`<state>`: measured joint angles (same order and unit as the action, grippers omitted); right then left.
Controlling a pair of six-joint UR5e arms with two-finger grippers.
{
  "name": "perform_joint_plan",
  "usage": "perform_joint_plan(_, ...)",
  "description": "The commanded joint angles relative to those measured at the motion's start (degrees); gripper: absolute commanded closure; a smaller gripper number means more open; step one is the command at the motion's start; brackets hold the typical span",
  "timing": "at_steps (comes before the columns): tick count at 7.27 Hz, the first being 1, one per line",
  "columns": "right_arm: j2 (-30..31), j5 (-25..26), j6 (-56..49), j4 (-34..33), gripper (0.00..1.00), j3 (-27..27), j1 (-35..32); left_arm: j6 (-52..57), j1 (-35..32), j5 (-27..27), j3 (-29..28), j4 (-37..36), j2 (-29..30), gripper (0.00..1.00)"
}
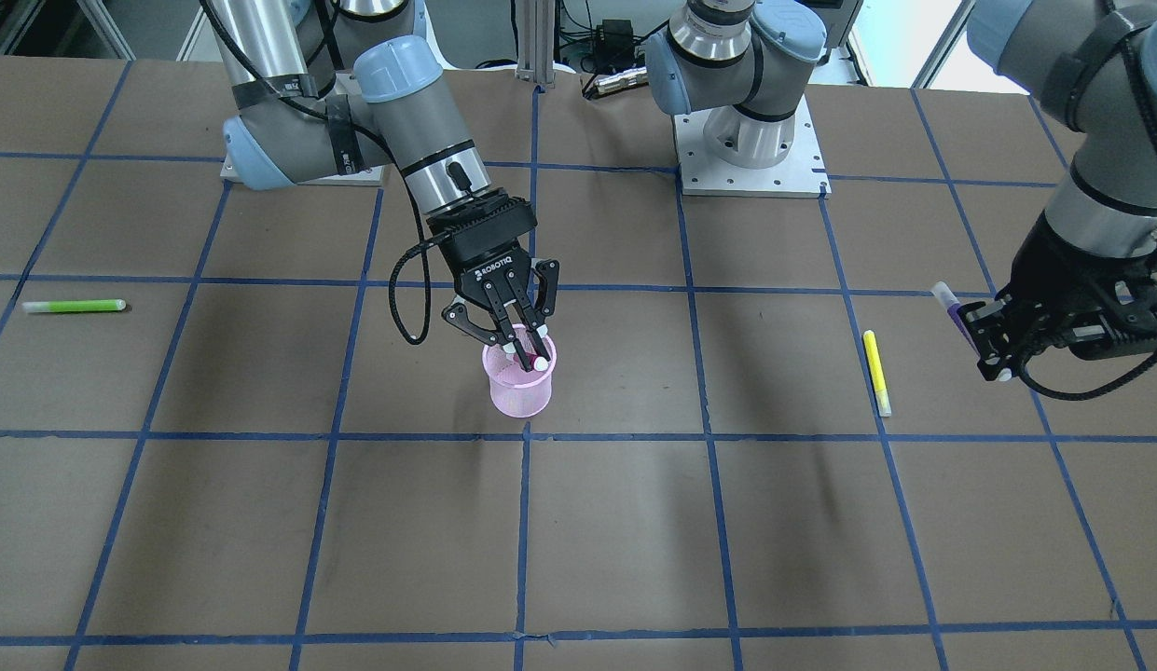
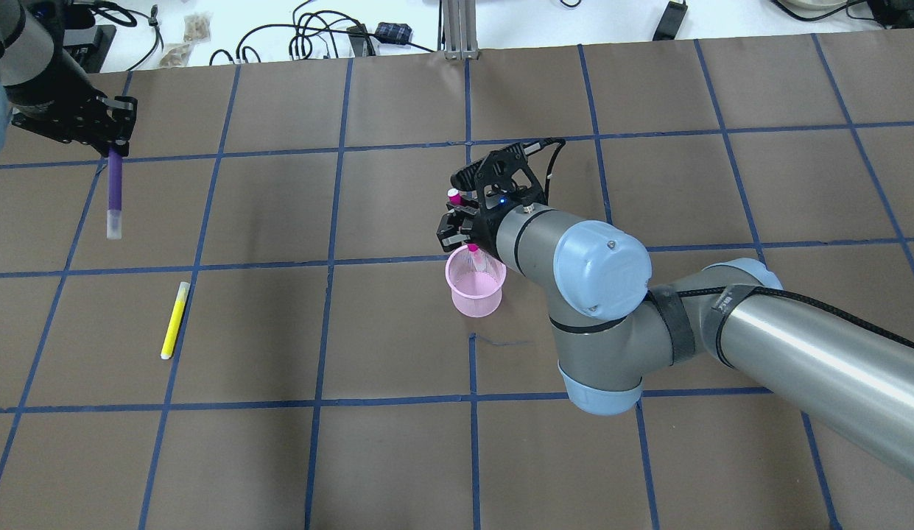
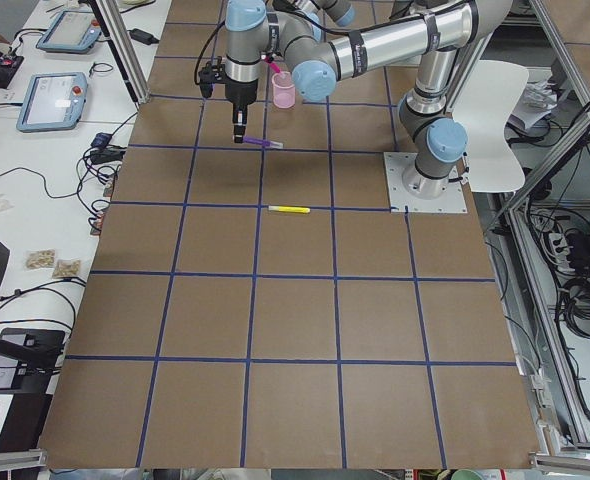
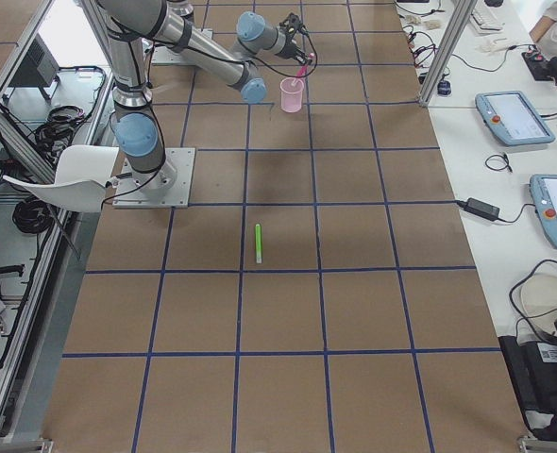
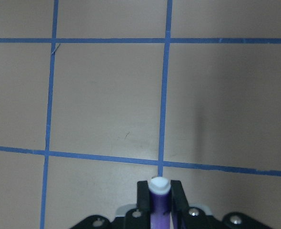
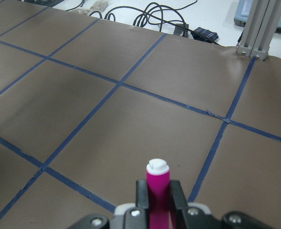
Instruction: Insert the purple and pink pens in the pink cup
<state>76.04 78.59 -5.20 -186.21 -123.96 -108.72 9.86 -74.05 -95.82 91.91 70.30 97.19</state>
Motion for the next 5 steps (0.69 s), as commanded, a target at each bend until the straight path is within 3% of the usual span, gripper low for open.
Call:
perform_joint_plan(1, -1.68, 0.07, 0.01, -0.82, 1.0, -0.15, 0.0, -7.38, -2.15, 0.2, 0.11, -0.25, 0.28, 1.0)
perform_joint_plan(2, -1.86, -0.02, 0.28, -0.82, 0.9, -0.23, 0.0, -8.97, -3.02, 0.28, 0.11, -0.25, 0.02, 1.0)
perform_joint_plan(3, -1.95, -0.02, 0.37, -0.73, 0.58, -0.23, 0.0, -10.64, -3.72, 0.11, 0.11, -0.25, 0.01, 1.0)
perform_joint_plan(4, -2.12, 0.15, 0.37, -0.65, 0.01, -0.23, 0.0, -12.74, -3.99, 0.28, 0.11, -0.25, 0.36, 1.0)
perform_joint_plan(5, -2.12, 0.24, 0.37, -0.39, 0.0, -0.15, 0.0, -13.11, -4.08, 1.5, 0.11, -0.25, 0.37, 1.0)
